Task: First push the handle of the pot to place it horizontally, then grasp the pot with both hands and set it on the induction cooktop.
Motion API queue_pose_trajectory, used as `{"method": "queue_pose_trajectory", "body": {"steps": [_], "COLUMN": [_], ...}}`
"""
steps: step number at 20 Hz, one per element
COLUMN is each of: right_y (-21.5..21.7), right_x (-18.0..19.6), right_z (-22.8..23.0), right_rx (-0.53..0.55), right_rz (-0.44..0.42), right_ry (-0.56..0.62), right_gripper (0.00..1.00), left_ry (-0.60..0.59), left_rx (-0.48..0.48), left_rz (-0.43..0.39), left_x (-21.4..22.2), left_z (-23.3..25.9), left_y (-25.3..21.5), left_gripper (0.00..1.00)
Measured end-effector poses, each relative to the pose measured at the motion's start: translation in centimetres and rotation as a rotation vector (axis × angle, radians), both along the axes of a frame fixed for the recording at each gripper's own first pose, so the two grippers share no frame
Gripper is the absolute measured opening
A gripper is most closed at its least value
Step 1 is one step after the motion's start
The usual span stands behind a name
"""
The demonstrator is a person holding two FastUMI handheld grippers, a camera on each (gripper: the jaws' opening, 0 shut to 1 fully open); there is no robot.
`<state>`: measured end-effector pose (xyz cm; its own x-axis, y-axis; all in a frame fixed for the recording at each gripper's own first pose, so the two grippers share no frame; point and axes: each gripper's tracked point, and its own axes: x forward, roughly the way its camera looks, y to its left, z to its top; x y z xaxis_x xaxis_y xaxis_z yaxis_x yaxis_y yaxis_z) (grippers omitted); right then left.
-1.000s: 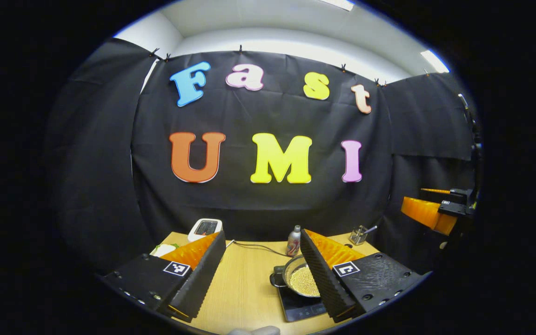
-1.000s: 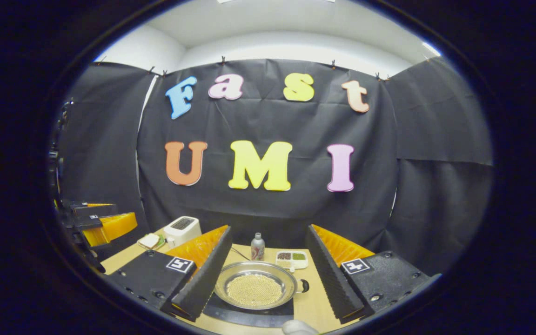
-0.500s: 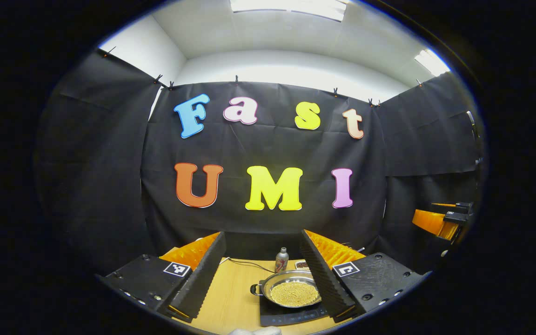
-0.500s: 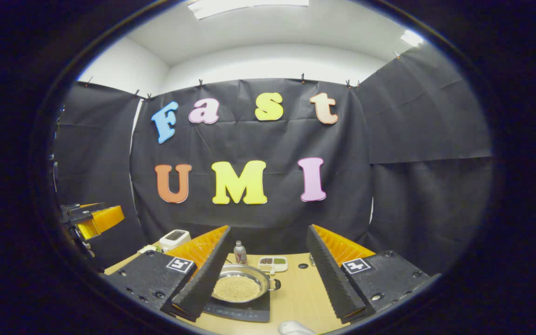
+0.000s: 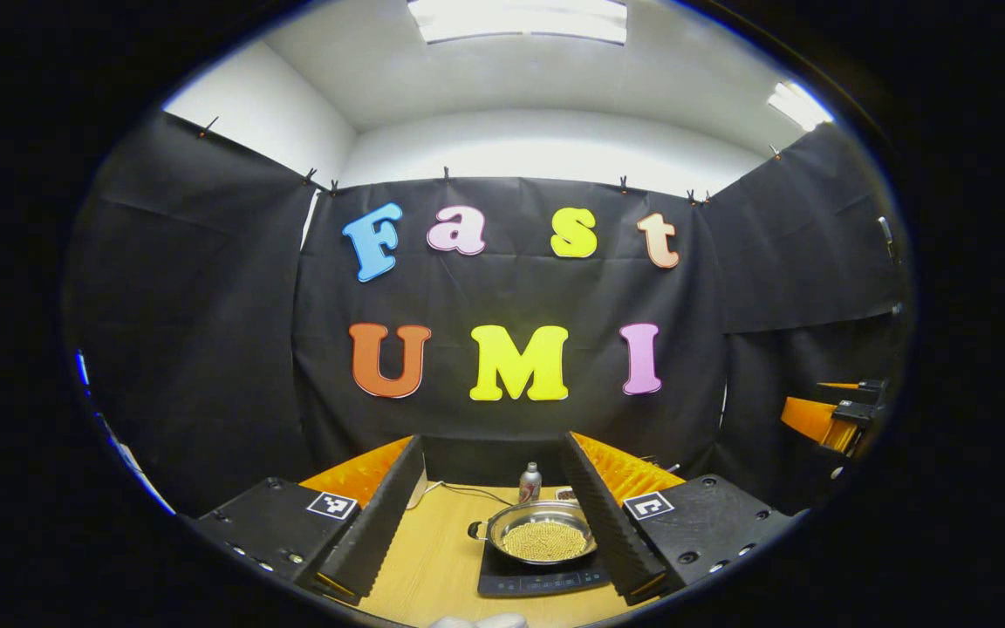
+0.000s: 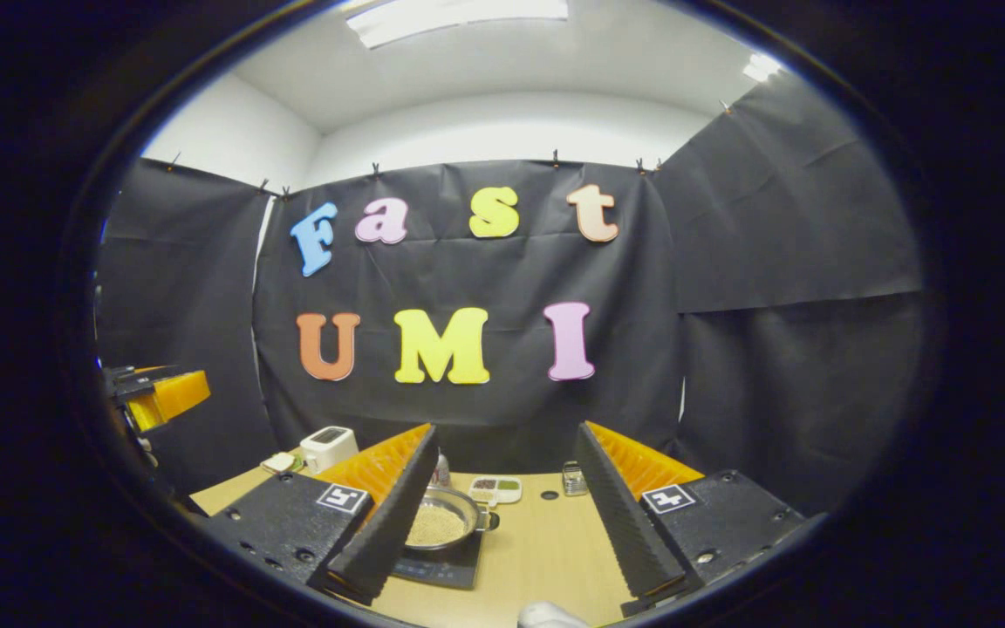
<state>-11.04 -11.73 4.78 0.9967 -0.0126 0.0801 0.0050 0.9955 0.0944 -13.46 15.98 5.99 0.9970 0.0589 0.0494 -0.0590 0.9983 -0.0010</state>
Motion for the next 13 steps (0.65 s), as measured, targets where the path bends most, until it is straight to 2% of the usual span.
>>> {"method": "queue_pose_trajectory", "body": {"steps": [1, 2, 3, 4, 5, 6, 8, 9, 10, 11, 12, 13], "right_y": [-0.1, -0.3, -0.2, -0.3, -0.5, -0.6, -0.4, -0.4, -0.4, -0.5, -0.5, -0.4], "right_x": [0.0, 0.0, -0.1, -0.3, -0.3, -0.4, -0.6, -0.6, -0.6, -0.4, -0.5, -0.4], "right_z": [-0.3, -0.3, -0.4, -0.2, -0.2, -0.2, -0.2, -0.1, -0.1, -0.3, -0.3, -0.4], "right_rx": [0.000, -0.002, -0.004, -0.008, -0.013, -0.016, -0.016, -0.011, -0.008, -0.010, -0.008, -0.005], "right_rz": [0.005, 0.010, 0.016, 0.019, 0.019, 0.020, 0.028, 0.031, 0.030, 0.028, 0.030, 0.030], "right_ry": [0.002, 0.003, 0.003, -0.002, -0.006, -0.006, -0.001, -0.005, -0.009, -0.006, -0.008, -0.005], "right_gripper": [0.97, 0.97, 0.98, 0.98, 0.98, 0.98, 0.97, 0.98, 0.98, 0.98, 0.97, 0.97], "left_ry": [0.002, 0.010, 0.010, 0.014, 0.018, 0.021, 0.021, 0.021, 0.025, 0.025, 0.027, 0.030], "left_rx": [0.008, 0.010, 0.009, 0.006, 0.002, -0.001, 0.003, 0.005, 0.006, 0.007, 0.008, 0.007], "left_rz": [0.005, 0.005, 0.005, 0.008, 0.007, 0.001, -0.010, -0.012, -0.013, -0.015, -0.016, -0.020], "left_x": [-0.2, -0.5, -0.6, -0.8, -0.8, -0.8, -0.6, -0.4, -0.6, -0.6, -0.4, -0.3], "left_z": [-0.1, -0.3, -0.4, -0.5, -0.6, -0.7, -0.5, -0.5, -0.6, -0.6, -0.7, -0.7], "left_y": [-0.1, -0.3, -0.5, -0.4, -0.6, -0.9, -1.3, -1.4, -1.2, -1.3, -1.4, -1.4], "left_gripper": [0.84, 0.95, 0.95, 0.84, 0.84, 0.95, 0.95, 0.84, 0.84, 0.95, 0.95, 0.84]}}
